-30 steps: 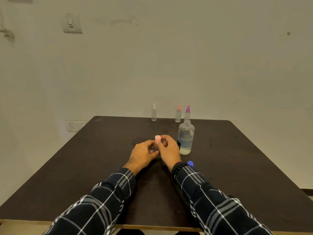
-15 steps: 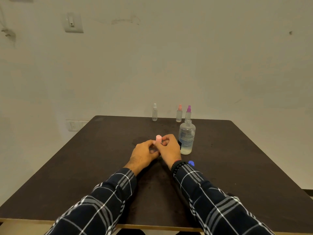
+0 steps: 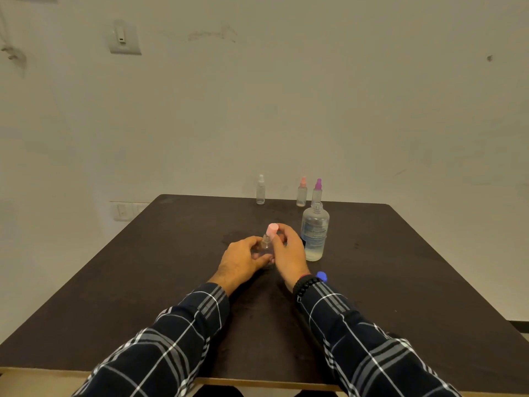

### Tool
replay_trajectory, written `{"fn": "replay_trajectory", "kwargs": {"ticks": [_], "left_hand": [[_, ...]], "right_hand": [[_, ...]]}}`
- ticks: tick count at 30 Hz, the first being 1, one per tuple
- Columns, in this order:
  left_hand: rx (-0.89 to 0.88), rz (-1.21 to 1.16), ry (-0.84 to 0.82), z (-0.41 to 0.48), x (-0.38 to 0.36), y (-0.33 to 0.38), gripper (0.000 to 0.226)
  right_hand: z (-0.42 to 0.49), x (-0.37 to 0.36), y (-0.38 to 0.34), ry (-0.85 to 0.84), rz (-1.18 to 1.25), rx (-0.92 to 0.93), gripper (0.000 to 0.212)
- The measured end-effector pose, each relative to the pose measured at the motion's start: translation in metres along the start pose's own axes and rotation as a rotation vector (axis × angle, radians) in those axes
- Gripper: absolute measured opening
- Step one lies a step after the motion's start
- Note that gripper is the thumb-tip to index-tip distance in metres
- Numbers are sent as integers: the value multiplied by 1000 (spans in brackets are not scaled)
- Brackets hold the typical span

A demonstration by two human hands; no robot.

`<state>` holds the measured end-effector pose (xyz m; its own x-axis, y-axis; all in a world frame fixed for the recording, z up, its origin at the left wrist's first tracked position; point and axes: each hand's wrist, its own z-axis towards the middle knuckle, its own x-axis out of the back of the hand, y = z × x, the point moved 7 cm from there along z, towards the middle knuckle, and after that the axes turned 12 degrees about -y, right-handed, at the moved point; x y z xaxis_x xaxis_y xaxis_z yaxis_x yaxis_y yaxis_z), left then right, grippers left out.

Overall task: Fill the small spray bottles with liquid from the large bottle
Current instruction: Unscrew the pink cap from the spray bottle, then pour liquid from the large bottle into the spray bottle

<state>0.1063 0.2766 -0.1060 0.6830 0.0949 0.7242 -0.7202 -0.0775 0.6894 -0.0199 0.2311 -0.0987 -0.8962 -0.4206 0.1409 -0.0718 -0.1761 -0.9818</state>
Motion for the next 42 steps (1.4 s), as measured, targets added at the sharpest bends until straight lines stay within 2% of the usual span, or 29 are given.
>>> {"fn": "replay_trajectory", "kwargs": {"ticks": [2,6,9,12,17,19,21,24,26,27,29,31,33,36,39,42], "left_hand": [[8,17,4,0,0,-1,50],[-18,42,32,-2,3,1,53],[-10,53,41,-2,7,2,53],[17,61,30,1,10,2,52],[30,39,34,1,9,0,53],[31,27,37,1,9,-1,52],[28,14,35,1,9,-1,50],[48,6,11,3,9,-1,50],[60,26,-9,5,9,0,53],[60,33,-11,5,9,1,53],[62,46,6,4,8,4,55],[68,64,26,4,7,4,57],[66,61,41,3,6,3,58],[42,29,31,4,5,2,60],[37,18,15,4,5,1,61],[53,19,1,5,5,0,63]], "right_hand": [[-6,10,0,85,-37,19,21],[-23,27,5,187,-362,-64,22],[-26,25,9,76,-674,-216,25],[-28,16,6,-74,-903,-242,26],[-28,8,21,-252,-905,-278,31],[-29,9,19,-261,-868,-276,43],[-33,23,7,-111,-792,-224,50],[-44,63,-24,338,-605,-31,37],[-48,88,-29,553,-494,-4,48],[-43,98,-23,588,-475,-49,60],[-26,106,-6,505,-441,-169,84],[-8,106,6,346,-333,-170,96],[3,99,9,203,-262,-101,86],[8,93,11,132,-241,-51,71],[9,94,10,92,-231,-59,68],[14,94,2,10,-360,-58,68]]}}
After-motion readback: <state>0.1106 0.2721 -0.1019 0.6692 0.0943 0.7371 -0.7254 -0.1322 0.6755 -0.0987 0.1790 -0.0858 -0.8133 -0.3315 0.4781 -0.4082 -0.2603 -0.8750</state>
